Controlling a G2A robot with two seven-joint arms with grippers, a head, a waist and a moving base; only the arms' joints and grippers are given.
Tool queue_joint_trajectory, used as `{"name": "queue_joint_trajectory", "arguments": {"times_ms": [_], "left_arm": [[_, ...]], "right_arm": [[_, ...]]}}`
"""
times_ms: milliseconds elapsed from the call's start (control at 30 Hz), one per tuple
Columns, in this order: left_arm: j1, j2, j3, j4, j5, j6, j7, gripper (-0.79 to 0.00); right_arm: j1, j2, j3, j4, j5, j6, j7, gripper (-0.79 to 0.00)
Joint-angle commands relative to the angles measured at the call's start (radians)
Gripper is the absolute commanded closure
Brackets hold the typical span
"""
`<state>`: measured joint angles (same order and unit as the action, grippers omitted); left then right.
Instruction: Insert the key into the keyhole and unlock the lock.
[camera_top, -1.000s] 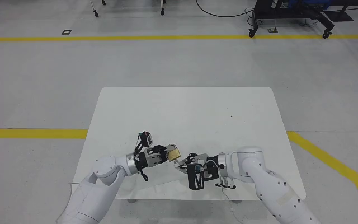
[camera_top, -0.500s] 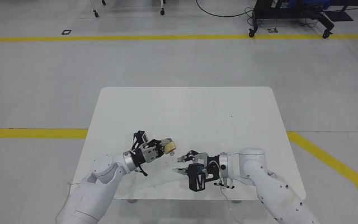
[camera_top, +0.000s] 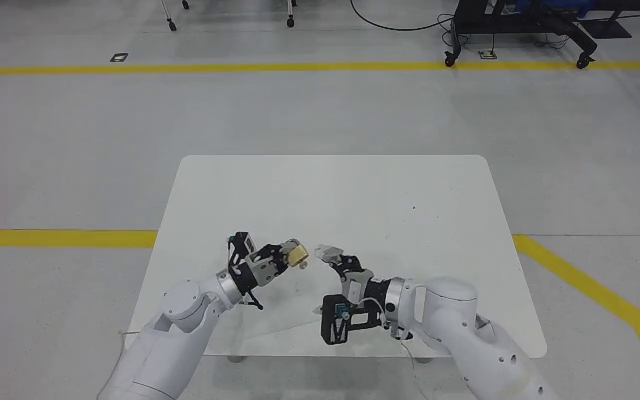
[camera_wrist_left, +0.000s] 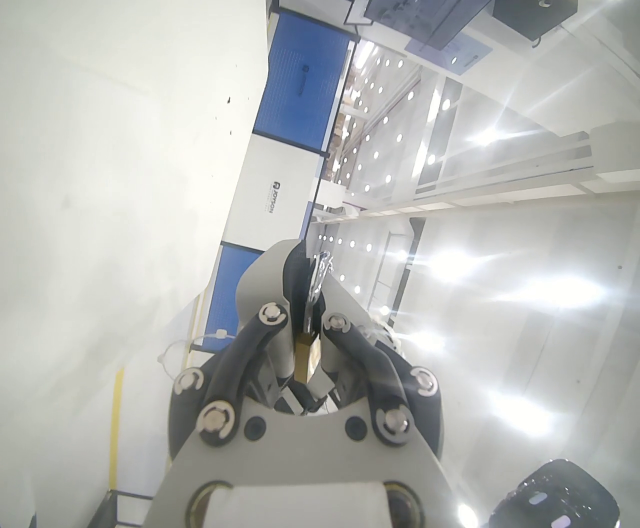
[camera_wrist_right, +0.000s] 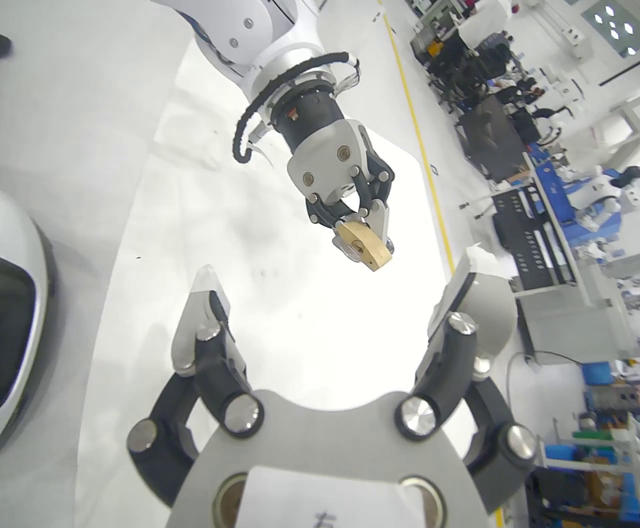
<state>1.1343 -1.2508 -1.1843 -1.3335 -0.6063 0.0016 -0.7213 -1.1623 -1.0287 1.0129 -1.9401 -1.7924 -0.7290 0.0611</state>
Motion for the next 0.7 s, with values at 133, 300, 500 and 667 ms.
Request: {"name": "queue_joint_trajectory", "arguments": {"times_ms": [133,300,500,667], "left_arm": [[0.011,0.000,0.005,-0.022,0.046,-0.028,0.039,0.000],[0.013,-0.001,0.004,-0.025,0.047,-0.034,0.047,0.000],[0.013,-0.001,-0.001,-0.025,0.048,-0.028,0.049,0.000],[0.011,-0.001,0.002,-0.025,0.055,-0.020,0.051,0.000]], "right_arm": [[0.034,-0.014,-0.039,0.036,0.035,0.006,0.015,-0.259],[0.068,-0.030,-0.073,0.072,0.035,0.054,0.046,-0.249],[0.076,-0.045,-0.122,0.069,-0.041,0.127,0.138,-0.194],[0.074,-0.051,-0.128,0.069,-0.054,0.155,0.150,-0.163]]}}
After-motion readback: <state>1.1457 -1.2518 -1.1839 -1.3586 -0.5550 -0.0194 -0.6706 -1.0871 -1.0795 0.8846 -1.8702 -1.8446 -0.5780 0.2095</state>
